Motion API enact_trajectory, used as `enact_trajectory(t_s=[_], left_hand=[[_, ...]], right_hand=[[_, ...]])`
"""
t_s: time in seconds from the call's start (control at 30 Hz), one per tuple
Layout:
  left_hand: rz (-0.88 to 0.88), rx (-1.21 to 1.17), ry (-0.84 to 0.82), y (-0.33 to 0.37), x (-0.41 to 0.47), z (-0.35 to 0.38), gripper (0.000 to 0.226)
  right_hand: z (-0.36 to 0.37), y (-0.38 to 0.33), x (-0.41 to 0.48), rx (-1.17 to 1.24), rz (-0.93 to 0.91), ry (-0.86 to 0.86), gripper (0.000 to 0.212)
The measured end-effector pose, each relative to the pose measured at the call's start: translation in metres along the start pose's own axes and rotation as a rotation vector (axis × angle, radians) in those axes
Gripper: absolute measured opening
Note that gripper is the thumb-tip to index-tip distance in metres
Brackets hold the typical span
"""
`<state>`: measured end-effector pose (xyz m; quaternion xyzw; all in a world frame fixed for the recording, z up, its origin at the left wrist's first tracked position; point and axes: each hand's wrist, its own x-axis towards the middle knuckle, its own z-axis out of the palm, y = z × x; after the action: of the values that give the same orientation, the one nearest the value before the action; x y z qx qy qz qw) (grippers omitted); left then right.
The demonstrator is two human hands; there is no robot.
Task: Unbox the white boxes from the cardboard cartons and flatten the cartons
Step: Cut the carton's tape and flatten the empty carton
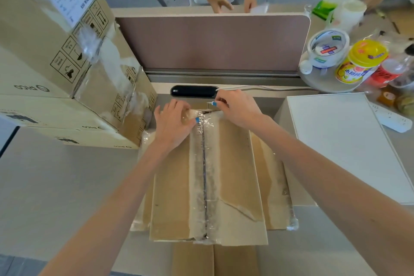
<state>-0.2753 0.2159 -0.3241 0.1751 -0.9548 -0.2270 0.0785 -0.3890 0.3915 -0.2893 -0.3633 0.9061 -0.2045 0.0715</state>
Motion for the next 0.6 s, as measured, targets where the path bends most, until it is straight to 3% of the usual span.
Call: enact_trajectory(t_s=[0.27, 0.4, 0.6], left_hand=[[-0.115, -0.043, -0.057, -0.008, -0.008, -0.007, 0.032], [-0.150, -0.204, -0.068, -0.010, -0.009, -0.007, 0.027], [-0.176, -0.285, -0.073, -0.007, -0.011, -0.008, 0.025]], right_hand=[[0.001, -0.002, 0.026, -0.273, -0.076, -0.135, 0.018], [-0.003, 0.000, 0.037, -0.179, -0.049, -0.275, 0.022], [-0.008, 0.007, 0.046, -0.124, -0.161, -0.394, 0.026]])
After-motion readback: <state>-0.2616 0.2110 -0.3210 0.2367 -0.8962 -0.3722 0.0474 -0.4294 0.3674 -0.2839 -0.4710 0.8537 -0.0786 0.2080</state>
